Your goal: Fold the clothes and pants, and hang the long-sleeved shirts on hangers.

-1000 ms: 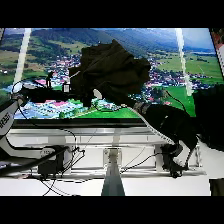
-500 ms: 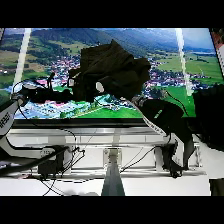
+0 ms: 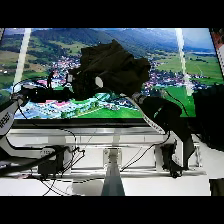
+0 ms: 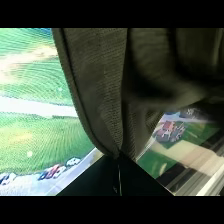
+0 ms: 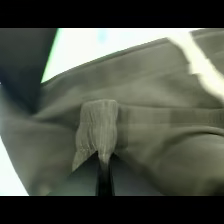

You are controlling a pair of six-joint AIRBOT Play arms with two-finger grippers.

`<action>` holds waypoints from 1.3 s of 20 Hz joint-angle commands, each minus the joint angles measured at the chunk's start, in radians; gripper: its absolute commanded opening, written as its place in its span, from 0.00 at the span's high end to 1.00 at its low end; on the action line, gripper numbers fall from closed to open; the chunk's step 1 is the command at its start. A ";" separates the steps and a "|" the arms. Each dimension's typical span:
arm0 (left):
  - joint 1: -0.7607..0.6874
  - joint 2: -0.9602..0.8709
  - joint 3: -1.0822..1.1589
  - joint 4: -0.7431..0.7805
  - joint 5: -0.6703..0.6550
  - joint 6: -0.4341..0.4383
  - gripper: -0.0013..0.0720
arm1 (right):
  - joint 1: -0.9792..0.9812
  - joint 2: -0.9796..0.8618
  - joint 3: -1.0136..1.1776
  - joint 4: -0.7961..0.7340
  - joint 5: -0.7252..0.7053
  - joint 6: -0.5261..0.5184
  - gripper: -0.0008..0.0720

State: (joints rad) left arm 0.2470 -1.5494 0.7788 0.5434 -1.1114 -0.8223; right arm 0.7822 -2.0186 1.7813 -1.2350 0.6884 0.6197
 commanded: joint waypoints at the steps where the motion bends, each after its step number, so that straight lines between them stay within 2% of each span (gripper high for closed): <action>1: 0.008 0.001 0.017 -0.001 0.000 0.000 0.96 | -0.053 0.051 0.056 -0.080 -0.001 0.108 0.95; 4: 0.043 0.001 0.101 -0.002 0.000 -0.018 0.96 | -0.167 0.151 0.086 -0.203 -0.003 0.291 0.95; 8: 0.129 0.001 0.349 -0.002 -0.001 -0.207 0.96 | -0.405 0.311 0.108 -0.228 -0.055 0.573 0.96; 10: 0.187 0.005 0.510 -0.002 -0.003 -0.248 0.96 | -0.538 0.398 0.108 -0.228 -0.067 0.743 0.95; 11: 0.222 0.012 0.598 0.006 -0.005 -0.248 0.96 | -0.613 0.446 0.107 -0.229 -0.043 0.808 0.95; 13: 0.289 0.026 0.748 0.006 -0.004 -0.250 0.96 | -0.771 0.519 0.107 -0.229 0.022 0.871 0.96; 15: 0.351 0.045 0.856 0.006 -0.006 -0.272 0.96 | -0.917 0.569 0.107 -0.215 0.154 0.977 0.96; 17: 0.401 0.083 0.867 0.055 -0.019 -0.277 0.96 | -1.011 0.592 0.106 -0.223 0.331 0.992 0.96; 19: 0.424 0.093 0.865 0.291 -0.091 -0.328 0.96 | -1.084 0.599 0.085 -0.251 0.472 1.003 0.96; 21: 0.427 0.093 0.815 0.571 -0.138 -0.453 0.96 | -1.143 0.608 0.026 -0.251 0.586 1.029 0.96; 22: 0.430 0.093 0.772 0.642 -0.154 -0.486 0.96 | -1.158 0.625 -0.025 -0.252 0.611 1.027 0.96; 26: 0.440 0.093 0.644 0.653 -0.184 -0.487 0.96 | -1.185 0.773 -0.292 -0.256 0.552 0.985 0.96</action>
State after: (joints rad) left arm 0.6781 -1.4593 1.4918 1.0904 -1.2602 -1.2675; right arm -0.3676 -1.3308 1.6413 -1.4841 1.2198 1.6157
